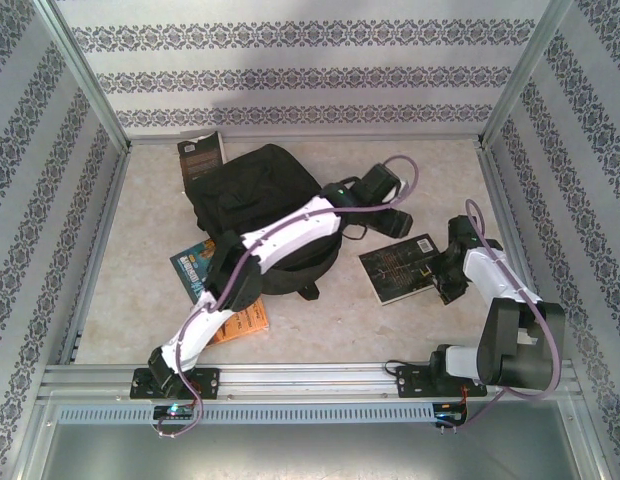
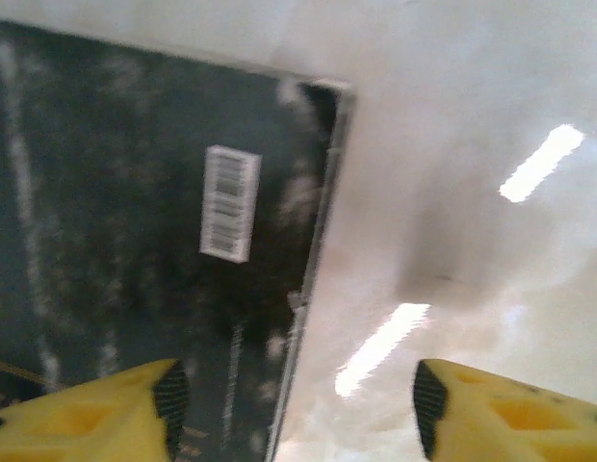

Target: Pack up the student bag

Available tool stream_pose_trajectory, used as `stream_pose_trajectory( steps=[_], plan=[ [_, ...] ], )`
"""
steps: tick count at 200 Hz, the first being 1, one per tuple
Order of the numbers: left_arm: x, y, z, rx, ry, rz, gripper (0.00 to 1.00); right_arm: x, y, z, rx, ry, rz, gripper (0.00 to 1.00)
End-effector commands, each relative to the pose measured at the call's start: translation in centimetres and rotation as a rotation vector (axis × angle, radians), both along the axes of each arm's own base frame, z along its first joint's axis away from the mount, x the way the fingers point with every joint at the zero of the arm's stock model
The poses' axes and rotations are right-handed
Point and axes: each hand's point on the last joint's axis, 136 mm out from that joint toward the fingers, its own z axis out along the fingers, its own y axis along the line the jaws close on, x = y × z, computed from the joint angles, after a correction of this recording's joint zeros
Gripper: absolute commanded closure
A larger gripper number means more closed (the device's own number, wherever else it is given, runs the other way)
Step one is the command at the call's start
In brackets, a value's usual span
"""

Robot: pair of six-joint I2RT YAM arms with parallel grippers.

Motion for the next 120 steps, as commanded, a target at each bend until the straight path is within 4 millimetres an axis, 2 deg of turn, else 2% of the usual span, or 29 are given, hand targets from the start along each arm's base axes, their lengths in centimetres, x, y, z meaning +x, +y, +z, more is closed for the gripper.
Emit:
stream_pose_trajectory(
  steps=[1,47,96,120],
  plan=[
    [-0.6,-1.2,-0.2,-0.023,0.045,0.015,0.29,1.7,1.2,0.6,0.092,-0.083,0.000,0.33],
    [-0.1,0.4,-6.4,0.120,0.075,0.071,0.29,3.4,0.8,0.8,0.112,-0.131,0.015,0.37],
    [-1.0,0.7,-9.4,0.140,0.136,0.067,0.29,5.3,1.0,0.6,0.143,-0.160,0.060,0.37],
    [-1.6,1.1,-10.1,0.151,0.170,0.067,0.31,6.7,1.3,0.6,0.164,-0.189,0.103,0.37]
  ],
)
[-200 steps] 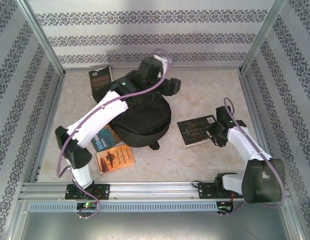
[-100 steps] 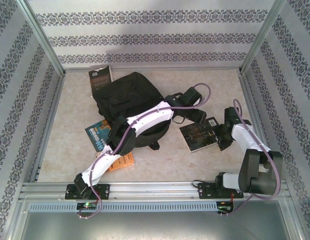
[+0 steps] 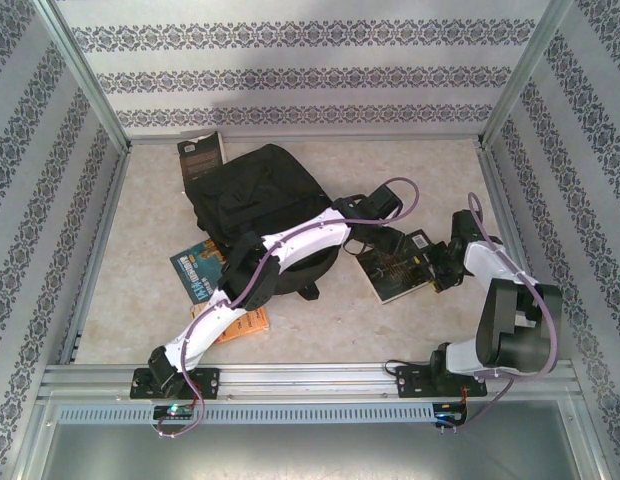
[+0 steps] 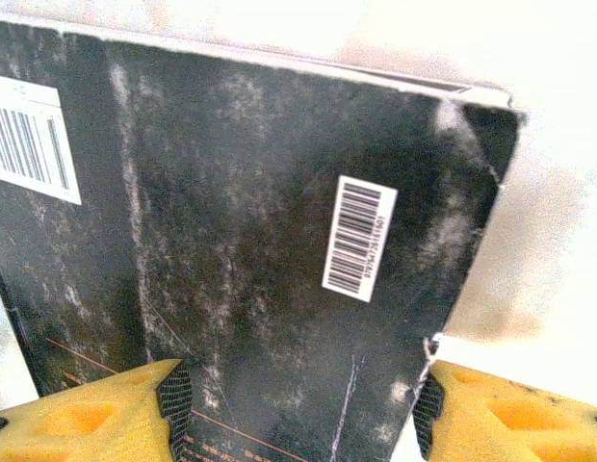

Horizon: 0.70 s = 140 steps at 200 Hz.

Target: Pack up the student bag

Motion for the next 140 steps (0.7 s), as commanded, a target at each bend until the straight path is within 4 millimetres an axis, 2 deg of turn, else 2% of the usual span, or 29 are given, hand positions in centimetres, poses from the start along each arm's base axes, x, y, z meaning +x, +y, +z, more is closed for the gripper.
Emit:
stream_pose_trajectory(
  steps=[1,30,54,67,101,118,140],
  plan=[
    [-1.2,0.4,-2.1,0.031,0.064,0.008,0.31,2.7,0.2,1.1,0.025,-0.088,0.056,0.37],
    [-2.2,0.7,-2.7,0.023,0.120,0.006,0.32,5.0,0.3,1.9,0.050,-0.158,0.094,0.36],
    [-3.2,1.2,-3.2,0.017,0.171,0.003,0.34,6.9,1.6,2.2,0.148,-0.209,0.143,0.36],
    [-3.3,1.6,-3.2,0.014,0.180,0.013,0.35,6.8,1.8,1.9,0.162,-0.186,0.161,0.35],
    [-3.4,2.9,-3.6,-0.003,0.212,0.051,0.36,4.7,1.7,0.5,0.138,-0.109,0.170,0.34],
    [-3.5,3.2,-4.0,0.001,0.229,0.056,0.37,3.8,1.8,-0.5,0.144,-0.073,0.164,0.35],
    [-3.8,3.3,-4.2,0.006,0.238,0.053,0.38,3.3,1.8,-0.8,0.142,-0.068,0.168,0.37]
  ],
)
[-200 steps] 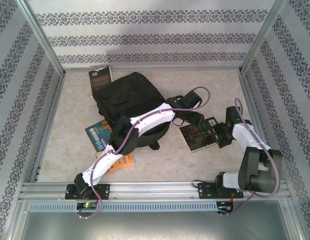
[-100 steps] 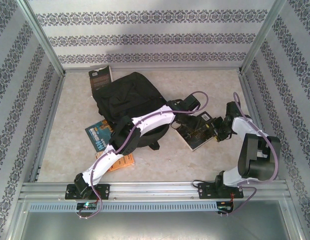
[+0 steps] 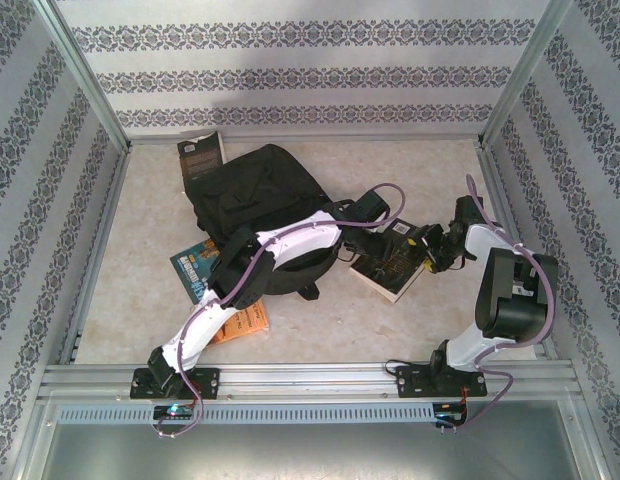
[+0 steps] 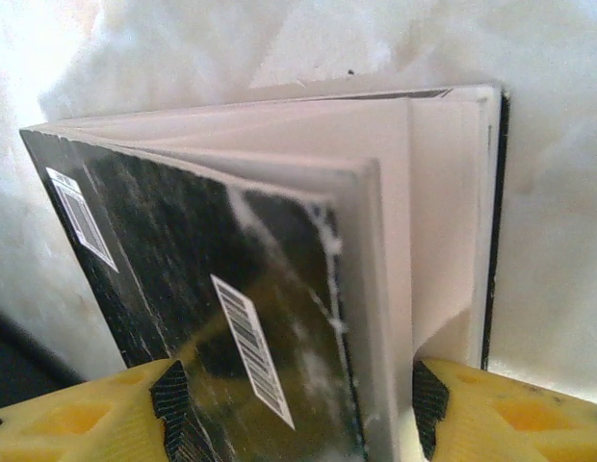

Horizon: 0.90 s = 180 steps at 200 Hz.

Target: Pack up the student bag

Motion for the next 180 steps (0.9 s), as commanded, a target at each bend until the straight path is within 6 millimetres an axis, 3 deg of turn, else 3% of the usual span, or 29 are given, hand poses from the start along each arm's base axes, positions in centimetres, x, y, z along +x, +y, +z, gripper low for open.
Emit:
stream_pose_trajectory(
  steps=[1,33,79,110,137,180],
  plan=[
    [-2.0,1.3,-2.4,0.045,0.111,0.007,0.38,-1.8,0.9,-1.1,0.027,0.051,0.033,0.38],
    [-2.0,1.5,-2.3,0.053,0.112,0.010,0.38,-2.2,0.7,0.9,-0.005,0.009,0.052,0.39],
    [-1.5,2.1,-2.3,0.068,0.105,0.020,0.38,-5.4,-1.3,0.7,-0.151,0.105,0.035,0.23],
    [-1.6,2.2,-2.5,0.069,0.113,0.018,0.39,-4.8,0.1,-0.7,-0.058,0.092,0.027,0.30],
    [-1.9,2.3,-2.9,0.067,0.126,0.024,0.39,-3.2,1.0,-0.9,-0.013,0.047,0.041,0.39],
    [-2.4,2.3,-3.6,0.065,0.149,0.021,0.44,-2.3,2.1,-1.2,-0.008,0.042,0.083,0.56]
  ],
)
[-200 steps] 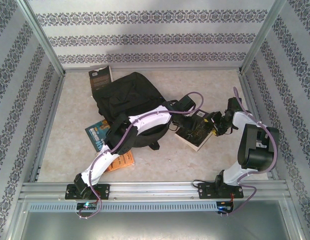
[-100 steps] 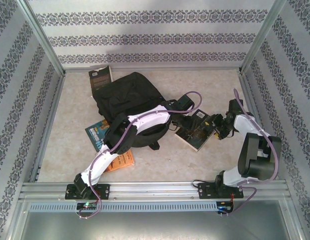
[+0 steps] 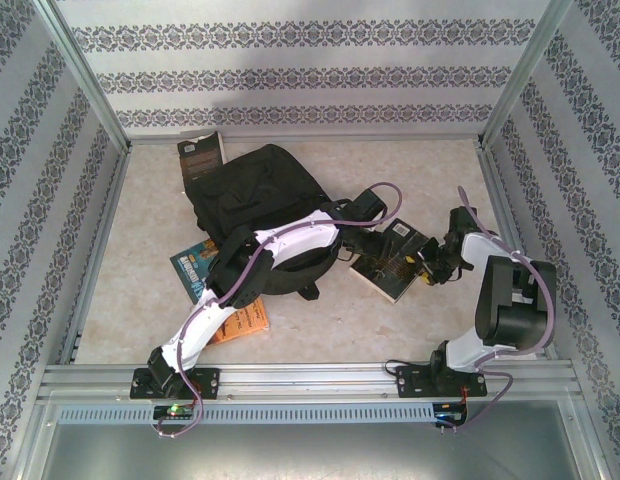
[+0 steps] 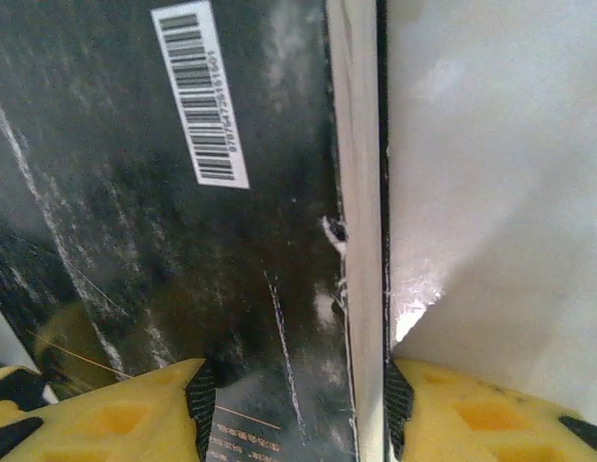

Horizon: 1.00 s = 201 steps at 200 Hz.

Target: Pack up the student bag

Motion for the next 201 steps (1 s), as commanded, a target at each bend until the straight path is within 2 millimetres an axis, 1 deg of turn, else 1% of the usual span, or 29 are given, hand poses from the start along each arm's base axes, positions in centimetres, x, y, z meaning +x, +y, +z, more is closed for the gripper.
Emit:
stream_pose_trajectory(
  steps=[1,9,32,72,97,120,129,149,155,181,196,201],
  plan=[
    [-2.4,2.1,-3.5,0.084,0.133,0.007,0.44,1.3,1.2,0.4,0.028,-0.039,0.038,0.56],
    [-2.5,2.1,-3.6,0.084,0.136,0.004,0.45,1.3,1.4,0.6,0.023,-0.041,0.050,0.60],
    [-2.7,2.2,-3.8,0.091,0.138,-0.007,0.47,1.6,2.0,1.8,0.010,-0.063,0.078,0.64],
    [-2.8,2.3,-3.8,0.100,0.138,-0.024,0.51,1.6,2.0,4.0,-0.002,-0.098,0.073,0.67],
    [-2.9,2.3,-3.9,0.102,0.147,-0.030,0.53,1.8,2.4,4.7,0.006,-0.112,0.079,0.72],
    [-3.1,2.1,-3.8,0.098,0.153,-0.038,0.55,1.9,2.8,4.6,0.010,-0.112,0.088,0.78],
    [-3.1,2.0,-3.8,0.098,0.155,-0.040,0.55,2.0,2.9,4.4,0.013,-0.112,0.089,0.82],
    [-3.2,1.9,-3.5,0.092,0.162,-0.044,0.56,2.2,2.9,4.0,0.015,-0.111,0.090,0.96],
    [-3.3,1.8,-3.3,0.088,0.164,-0.046,0.57,2.3,2.8,4.0,0.007,-0.110,0.090,1.00],
    [-3.0,1.7,-2.3,0.078,0.159,-0.038,0.57,2.5,2.1,4.4,-0.033,-0.128,0.085,1.00],
    [-2.6,1.6,-0.8,0.054,0.140,-0.029,0.56,2.7,1.6,5.2,-0.062,-0.142,0.079,1.00],
    [-2.4,1.6,0.0,0.046,0.131,-0.022,0.54,2.7,1.4,5.5,-0.075,-0.153,0.074,1.00]
  ],
)
